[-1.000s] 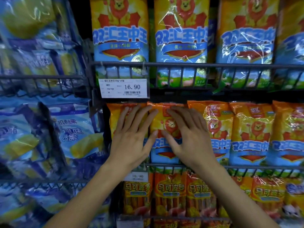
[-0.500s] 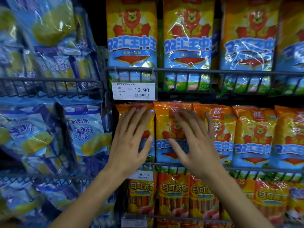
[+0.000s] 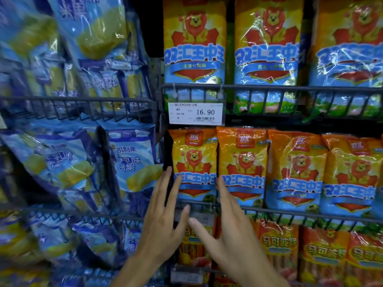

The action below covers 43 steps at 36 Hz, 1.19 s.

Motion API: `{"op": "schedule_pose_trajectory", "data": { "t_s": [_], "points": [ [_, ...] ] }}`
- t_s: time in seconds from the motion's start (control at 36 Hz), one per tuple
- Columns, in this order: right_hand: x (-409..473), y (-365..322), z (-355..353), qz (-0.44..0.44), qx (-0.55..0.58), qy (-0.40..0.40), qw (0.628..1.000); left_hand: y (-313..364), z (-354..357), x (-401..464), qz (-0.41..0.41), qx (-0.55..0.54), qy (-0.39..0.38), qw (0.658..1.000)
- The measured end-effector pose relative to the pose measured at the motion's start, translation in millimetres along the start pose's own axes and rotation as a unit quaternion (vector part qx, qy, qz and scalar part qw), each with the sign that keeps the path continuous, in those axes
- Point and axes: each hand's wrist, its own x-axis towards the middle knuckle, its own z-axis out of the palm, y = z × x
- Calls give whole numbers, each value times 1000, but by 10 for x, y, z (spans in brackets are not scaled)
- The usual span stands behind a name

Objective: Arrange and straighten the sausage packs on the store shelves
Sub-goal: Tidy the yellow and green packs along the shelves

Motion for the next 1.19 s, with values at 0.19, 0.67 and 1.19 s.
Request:
{"op": "schedule_pose_trajectory", "data": {
  "t_s": [0.19,0.67,1.19],
  "points": [
    [69,8,25,-31,12,50,998,18,-44,63,-10,-55,-16,998],
    [-94,595,-253,-38,-84,211,973,322,72,219,123,21,0,992],
    [466,834,-787,-124,-213,234,941,605,264,919,158,156,3,975]
  ]
}}
